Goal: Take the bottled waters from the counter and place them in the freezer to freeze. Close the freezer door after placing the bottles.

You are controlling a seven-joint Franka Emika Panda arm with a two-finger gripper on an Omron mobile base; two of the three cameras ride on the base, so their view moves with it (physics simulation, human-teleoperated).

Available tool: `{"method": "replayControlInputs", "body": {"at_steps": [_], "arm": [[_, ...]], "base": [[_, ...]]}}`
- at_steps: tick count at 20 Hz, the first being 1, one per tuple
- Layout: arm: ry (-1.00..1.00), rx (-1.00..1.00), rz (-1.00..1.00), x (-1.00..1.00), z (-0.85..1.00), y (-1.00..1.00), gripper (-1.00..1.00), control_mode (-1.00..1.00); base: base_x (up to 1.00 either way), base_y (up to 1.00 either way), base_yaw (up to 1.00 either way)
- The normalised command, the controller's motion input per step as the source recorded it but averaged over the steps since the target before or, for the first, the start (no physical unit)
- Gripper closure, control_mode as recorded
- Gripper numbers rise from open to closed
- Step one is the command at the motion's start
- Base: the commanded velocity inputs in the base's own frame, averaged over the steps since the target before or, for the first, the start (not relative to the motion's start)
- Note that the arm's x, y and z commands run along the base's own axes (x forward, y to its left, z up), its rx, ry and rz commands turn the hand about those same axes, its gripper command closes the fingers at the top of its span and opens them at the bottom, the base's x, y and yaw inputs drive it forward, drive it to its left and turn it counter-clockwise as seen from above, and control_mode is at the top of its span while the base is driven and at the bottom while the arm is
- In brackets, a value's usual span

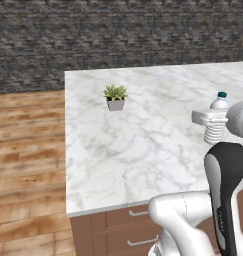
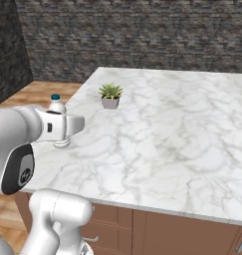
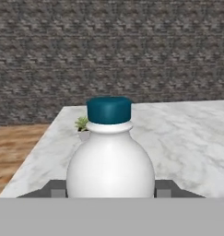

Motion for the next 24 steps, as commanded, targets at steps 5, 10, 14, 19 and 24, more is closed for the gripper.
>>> {"method": "replayControlInputs", "body": {"at_steps": [5, 10, 14, 19, 24], "arm": [[-0.13, 0.17, -0.14, -0.31, 0.00, 0.00, 1.00, -1.00], [-0.04, 0.03, -0.12, -0.08, -0.08, 0.00, 1.00, -1.00], [-0.01, -0.03, -0.01, -0.03, -0.11, 0.00, 1.00, -1.00], [0.00, -0.08, 0.09, -0.01, -0.02, 0.00, 1.00, -1.00], [0.00, -0.08, 0.14, -0.04, -0.03, 0.00, 1.00, -1.00]], "base": [[0.00, 0.00, 0.00], [0.00, 0.00, 0.00], [0.00, 0.00, 0.00], [0.00, 0.00, 0.00], [0.00, 0.00, 0.00]]}}
